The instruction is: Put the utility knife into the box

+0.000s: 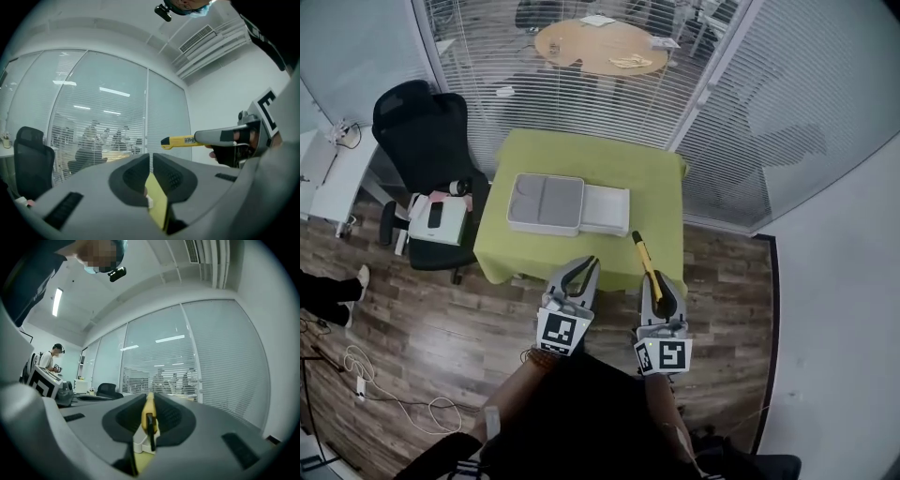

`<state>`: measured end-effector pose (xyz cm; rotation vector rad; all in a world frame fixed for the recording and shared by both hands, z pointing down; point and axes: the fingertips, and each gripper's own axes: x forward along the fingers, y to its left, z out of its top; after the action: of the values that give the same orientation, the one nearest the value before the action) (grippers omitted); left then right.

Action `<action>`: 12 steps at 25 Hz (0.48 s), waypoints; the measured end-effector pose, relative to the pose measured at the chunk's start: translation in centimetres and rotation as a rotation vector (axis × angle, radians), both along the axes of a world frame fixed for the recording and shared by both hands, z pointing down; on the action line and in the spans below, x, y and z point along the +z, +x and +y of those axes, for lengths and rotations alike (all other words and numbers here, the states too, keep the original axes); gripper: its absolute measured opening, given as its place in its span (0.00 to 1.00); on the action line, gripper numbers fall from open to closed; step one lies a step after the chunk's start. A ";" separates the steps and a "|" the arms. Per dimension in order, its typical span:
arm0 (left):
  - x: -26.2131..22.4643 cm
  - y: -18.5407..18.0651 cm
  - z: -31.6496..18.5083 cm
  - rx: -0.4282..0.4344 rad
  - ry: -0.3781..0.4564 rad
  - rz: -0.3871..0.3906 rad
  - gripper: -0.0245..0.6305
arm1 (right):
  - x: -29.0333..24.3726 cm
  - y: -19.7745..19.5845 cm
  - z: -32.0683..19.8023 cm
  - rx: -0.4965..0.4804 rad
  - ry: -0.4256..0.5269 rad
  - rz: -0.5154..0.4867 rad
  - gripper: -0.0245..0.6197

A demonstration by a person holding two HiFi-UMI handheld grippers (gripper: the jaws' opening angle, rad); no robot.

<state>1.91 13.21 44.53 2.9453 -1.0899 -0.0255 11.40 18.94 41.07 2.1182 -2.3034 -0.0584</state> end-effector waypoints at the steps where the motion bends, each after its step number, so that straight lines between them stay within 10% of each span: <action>1: 0.0 0.4 -0.5 0.004 0.001 0.004 0.08 | -0.1 0.2 -0.4 -0.003 -0.004 0.003 0.12; 12: -0.7 5.8 -5.6 0.068 0.057 0.010 0.08 | -1.1 3.4 -5.1 -0.012 -0.009 0.030 0.12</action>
<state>7.69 7.60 43.81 3.0268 -1.0042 -0.0727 14.84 13.88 39.96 2.0847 -2.2955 -0.0792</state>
